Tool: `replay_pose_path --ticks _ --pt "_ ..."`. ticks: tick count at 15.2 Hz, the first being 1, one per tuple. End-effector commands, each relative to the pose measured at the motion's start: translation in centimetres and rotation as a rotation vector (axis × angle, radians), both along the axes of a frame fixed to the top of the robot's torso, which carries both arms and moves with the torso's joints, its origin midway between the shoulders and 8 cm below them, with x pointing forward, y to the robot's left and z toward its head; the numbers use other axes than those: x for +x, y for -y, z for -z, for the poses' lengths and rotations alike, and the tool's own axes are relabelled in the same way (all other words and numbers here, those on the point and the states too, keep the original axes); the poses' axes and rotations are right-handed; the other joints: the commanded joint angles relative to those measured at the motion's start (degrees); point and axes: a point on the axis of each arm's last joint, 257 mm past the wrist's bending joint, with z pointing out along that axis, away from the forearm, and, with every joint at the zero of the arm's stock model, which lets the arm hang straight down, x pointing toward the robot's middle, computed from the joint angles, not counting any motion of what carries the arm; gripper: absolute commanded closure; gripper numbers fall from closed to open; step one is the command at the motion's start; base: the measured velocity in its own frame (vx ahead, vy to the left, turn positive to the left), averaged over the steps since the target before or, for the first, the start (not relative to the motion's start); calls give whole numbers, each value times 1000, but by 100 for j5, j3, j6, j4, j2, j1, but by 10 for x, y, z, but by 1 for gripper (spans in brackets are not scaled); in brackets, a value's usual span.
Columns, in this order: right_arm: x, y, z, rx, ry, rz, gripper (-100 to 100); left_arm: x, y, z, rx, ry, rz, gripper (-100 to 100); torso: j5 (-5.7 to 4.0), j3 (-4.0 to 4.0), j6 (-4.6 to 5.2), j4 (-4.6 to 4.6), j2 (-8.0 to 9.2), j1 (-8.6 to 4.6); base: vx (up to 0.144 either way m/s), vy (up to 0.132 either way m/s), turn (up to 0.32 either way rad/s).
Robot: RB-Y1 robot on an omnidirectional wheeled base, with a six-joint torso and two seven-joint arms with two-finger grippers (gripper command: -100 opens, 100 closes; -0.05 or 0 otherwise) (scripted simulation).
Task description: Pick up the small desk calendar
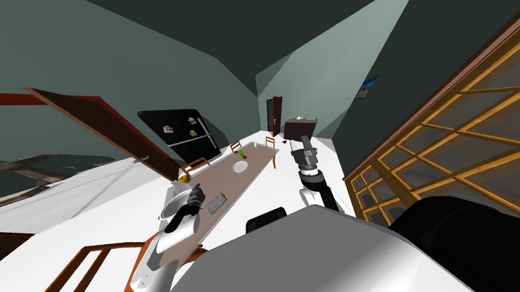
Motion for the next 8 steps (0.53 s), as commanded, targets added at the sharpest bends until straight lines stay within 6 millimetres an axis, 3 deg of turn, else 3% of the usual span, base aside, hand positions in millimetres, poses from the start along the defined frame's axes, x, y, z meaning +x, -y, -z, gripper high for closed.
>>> replay_pose_path --ticks 1,8 --pt "0 0 0 0 0 0 0 -4 -8 13 -18 -48 -26 -100 0 0 0 0 0 0 45 -15 -73" --pt "0 0 0 0 0 0 0 -18 -27 50 -72 -180 -97 -100 0 2 -1 1 4 3 31 -6 -41"
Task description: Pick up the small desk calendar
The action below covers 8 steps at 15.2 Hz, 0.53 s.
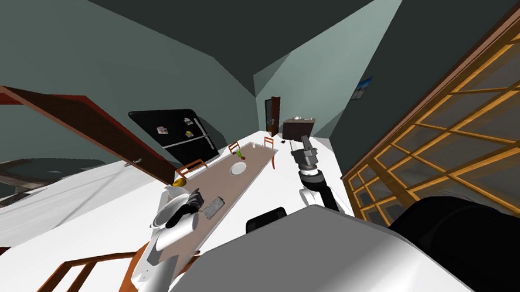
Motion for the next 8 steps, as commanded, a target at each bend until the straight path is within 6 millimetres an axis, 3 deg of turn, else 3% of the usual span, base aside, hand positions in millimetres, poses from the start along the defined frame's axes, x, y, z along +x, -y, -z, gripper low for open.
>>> replay_pose_path --ticks 1,8 --pt "0 0 0 0 0 0 0 -4 -3 10 -13 -34 -15 -100 0 0 0 0 0 0 26 -2 -25" --pt "0 0 0 0 0 0 0 -25 -22 52 -94 -187 -111 -100 0 -2 -1 -1 -3 -2 37 -10 -50"
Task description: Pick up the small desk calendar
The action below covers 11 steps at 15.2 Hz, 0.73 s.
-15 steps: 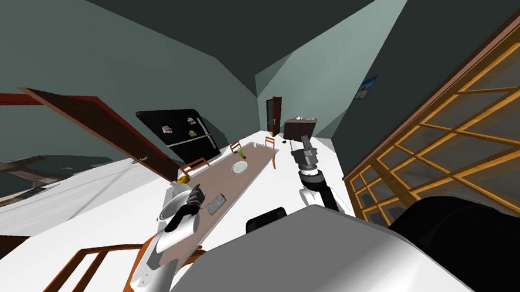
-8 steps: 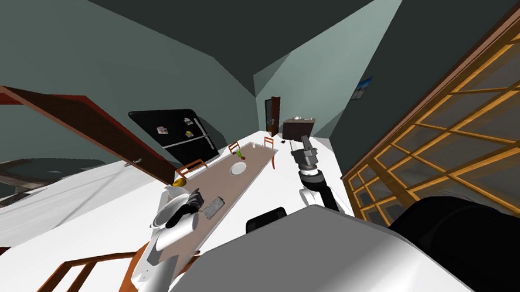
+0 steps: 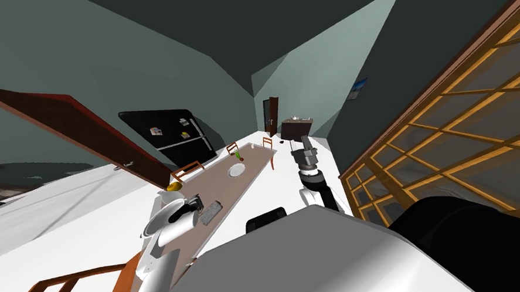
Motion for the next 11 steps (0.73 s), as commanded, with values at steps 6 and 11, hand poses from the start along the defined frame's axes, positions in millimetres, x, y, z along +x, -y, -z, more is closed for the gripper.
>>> replay_pose_path --ticks 6,11 --pt "0 0 0 0 0 0 0 -24 -11 35 -82 -141 -86 -100 0 0 -2 0 1 2 35 -7 -49" --pt "0 0 0 0 0 0 0 -44 -12 58 -145 -243 -145 -100 0 -1 -1 0 -1 3 40 -4 -57"
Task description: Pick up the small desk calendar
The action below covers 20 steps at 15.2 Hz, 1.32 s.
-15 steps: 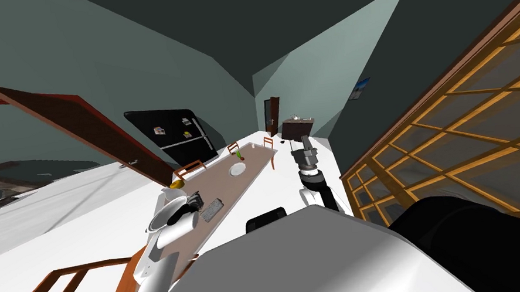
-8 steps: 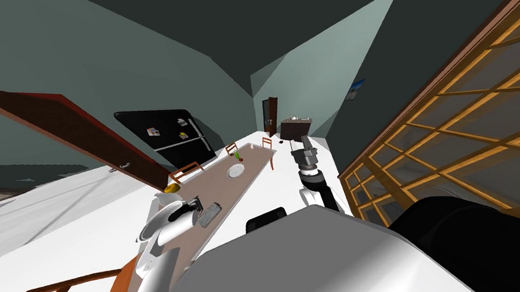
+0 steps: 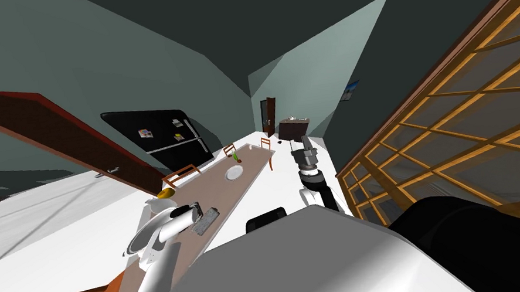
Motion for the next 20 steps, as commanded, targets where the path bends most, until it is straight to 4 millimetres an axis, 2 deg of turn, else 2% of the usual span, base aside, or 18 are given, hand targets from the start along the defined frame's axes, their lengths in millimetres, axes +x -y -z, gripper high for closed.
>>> replay_pose_path --ticks 1,5,12,20 --pt "0 0 0 0 0 0 0 -11 2 11 -30 -50 -26 -100 0 0 0 0 0 0 50 -1 -65" --pt "0 0 0 0 0 0 0 -22 4 21 -64 -105 -55 -100 -1 2 -1 1 3 -2 32 -4 -37" --pt "0 0 0 0 0 0 0 -55 15 47 -174 -260 -142 -100 0 -1 -1 -1 -1 1 46 3 -56" --pt "0 0 0 0 0 0 0 -81 31 61 -261 -384 -200 -100 0 2 -2 1 5 1 40 7 -42"
